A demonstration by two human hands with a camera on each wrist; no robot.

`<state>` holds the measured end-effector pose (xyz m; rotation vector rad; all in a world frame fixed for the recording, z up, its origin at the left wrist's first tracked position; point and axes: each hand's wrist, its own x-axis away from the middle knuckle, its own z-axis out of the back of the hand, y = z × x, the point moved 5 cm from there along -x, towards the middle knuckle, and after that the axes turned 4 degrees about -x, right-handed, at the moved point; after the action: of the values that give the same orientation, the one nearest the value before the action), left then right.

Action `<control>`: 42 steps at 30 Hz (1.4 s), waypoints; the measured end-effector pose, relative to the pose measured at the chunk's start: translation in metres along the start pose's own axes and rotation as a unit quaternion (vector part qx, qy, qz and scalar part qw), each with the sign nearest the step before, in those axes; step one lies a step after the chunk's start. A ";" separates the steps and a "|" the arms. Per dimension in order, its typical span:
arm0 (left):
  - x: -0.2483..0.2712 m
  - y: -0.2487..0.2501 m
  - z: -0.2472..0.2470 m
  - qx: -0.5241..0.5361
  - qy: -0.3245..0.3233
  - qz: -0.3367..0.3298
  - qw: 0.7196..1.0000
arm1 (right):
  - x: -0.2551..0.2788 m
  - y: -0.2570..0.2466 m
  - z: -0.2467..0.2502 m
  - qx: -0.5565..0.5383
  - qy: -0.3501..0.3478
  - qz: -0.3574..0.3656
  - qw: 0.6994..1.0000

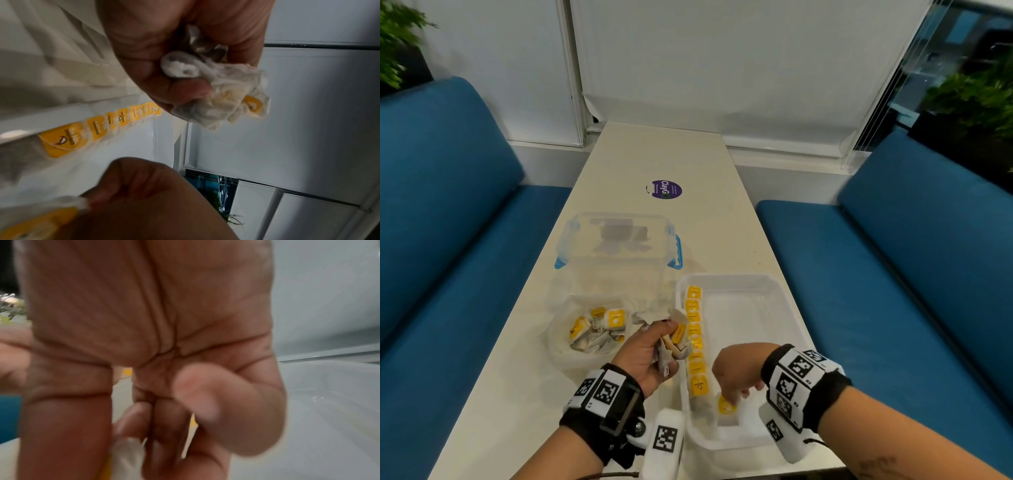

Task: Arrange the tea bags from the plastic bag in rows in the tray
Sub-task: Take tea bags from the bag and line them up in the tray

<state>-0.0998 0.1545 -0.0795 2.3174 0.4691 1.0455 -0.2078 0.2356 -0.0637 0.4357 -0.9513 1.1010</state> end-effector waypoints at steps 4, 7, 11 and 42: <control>-0.002 -0.001 0.004 -0.002 0.006 0.001 1.000 | -0.015 -0.017 -0.011 0.027 -0.049 0.013 0.998; -0.005 -0.003 0.010 -0.002 0.018 0.005 1.000 | -0.027 -0.022 -0.010 0.039 -0.025 -0.003 0.999; -0.009 -0.005 0.017 0.008 0.021 0.008 1.000 | -0.042 -0.021 -0.006 0.133 0.025 -0.020 0.991; -0.005 -0.010 -0.006 -0.120 0.025 0.001 0.992 | 0.029 0.014 0.058 -0.413 0.266 0.084 0.867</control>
<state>-0.1084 0.1613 -0.0855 2.0844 0.3391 1.1001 -0.2415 0.2164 -0.0103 -0.6424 -0.8716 0.7942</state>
